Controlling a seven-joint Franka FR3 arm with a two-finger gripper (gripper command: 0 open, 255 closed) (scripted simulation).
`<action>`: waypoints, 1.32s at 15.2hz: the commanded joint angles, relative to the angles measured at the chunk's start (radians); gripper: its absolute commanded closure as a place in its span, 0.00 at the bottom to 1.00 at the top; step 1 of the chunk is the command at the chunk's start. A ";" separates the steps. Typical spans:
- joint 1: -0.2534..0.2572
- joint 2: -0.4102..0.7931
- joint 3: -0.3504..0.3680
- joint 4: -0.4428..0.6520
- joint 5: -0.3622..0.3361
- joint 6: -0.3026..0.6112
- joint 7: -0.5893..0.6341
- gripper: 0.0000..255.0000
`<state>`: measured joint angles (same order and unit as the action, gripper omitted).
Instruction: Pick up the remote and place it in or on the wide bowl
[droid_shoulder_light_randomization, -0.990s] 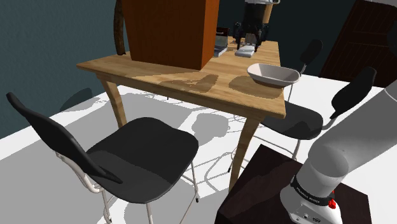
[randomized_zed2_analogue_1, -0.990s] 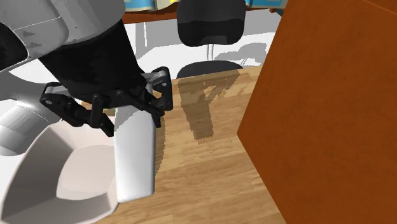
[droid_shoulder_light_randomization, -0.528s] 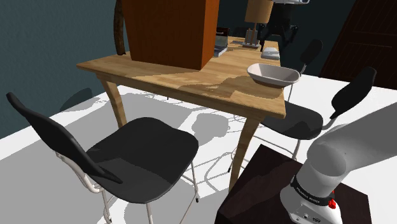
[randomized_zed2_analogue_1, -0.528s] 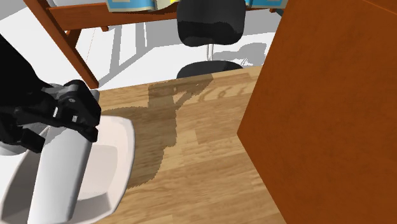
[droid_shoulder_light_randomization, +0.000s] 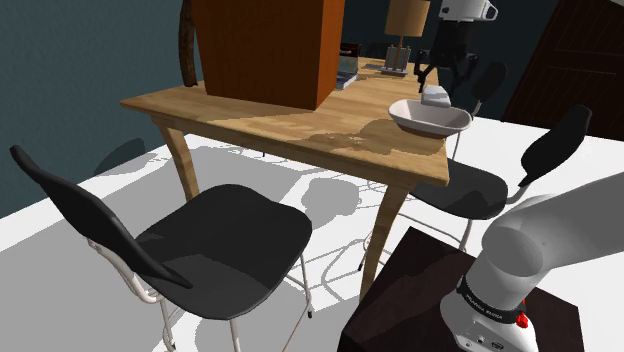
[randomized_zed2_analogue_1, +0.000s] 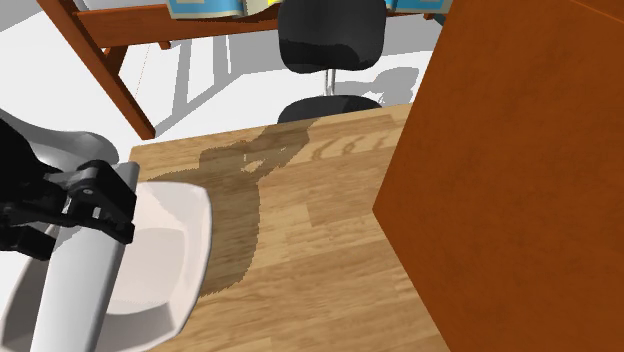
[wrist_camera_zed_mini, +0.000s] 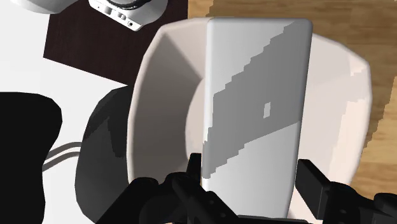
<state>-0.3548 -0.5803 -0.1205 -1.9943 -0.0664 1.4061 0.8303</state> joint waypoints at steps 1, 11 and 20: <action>-0.001 -0.011 -0.001 -0.034 -0.001 0.024 0.001 1.00; -0.003 -0.043 -0.003 -0.151 -0.005 0.109 0.004 1.00; -0.003 -0.043 -0.004 -0.150 -0.006 0.108 0.003 0.00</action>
<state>-0.3582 -0.6230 -0.1244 -2.1444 -0.0721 1.5143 0.8333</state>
